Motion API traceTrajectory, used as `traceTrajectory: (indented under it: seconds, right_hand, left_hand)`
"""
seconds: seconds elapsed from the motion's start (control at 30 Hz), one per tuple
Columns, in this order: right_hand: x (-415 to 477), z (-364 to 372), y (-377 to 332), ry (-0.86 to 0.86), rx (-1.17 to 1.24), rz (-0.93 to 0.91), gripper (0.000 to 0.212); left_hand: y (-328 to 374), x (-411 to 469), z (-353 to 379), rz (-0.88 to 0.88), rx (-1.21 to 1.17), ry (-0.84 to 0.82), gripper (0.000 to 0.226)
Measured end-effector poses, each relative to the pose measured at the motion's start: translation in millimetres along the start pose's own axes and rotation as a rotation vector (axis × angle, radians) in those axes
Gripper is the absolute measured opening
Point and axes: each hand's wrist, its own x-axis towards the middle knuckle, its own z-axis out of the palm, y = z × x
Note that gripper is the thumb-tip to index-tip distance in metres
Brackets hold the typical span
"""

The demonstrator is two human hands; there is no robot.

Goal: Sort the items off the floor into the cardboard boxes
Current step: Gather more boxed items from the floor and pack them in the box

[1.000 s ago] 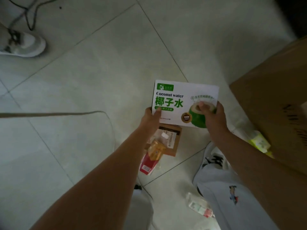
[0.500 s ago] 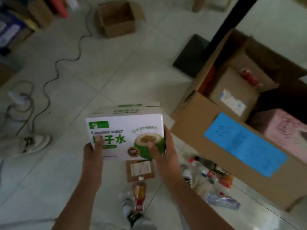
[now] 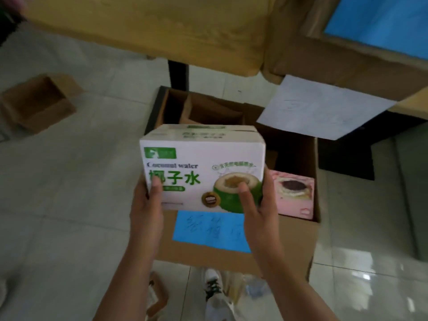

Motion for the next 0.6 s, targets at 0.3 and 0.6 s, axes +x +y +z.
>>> traceTrajectory:
  seconds: [0.3, 0.6]
  right_hand:
    - [120.3, -185.4, 26.7, 0.17, -0.222, -0.032, 0.065]
    - [176.3, -235.8, 41.8, 0.168, 0.232, 0.252, 0.021]
  left_hand:
    - [1.8, 46.1, 190.8, 0.039, 0.081, -0.501, 0.033]
    - [-6.5, 80.3, 257.0, -0.243, -0.164, -0.544, 0.074]
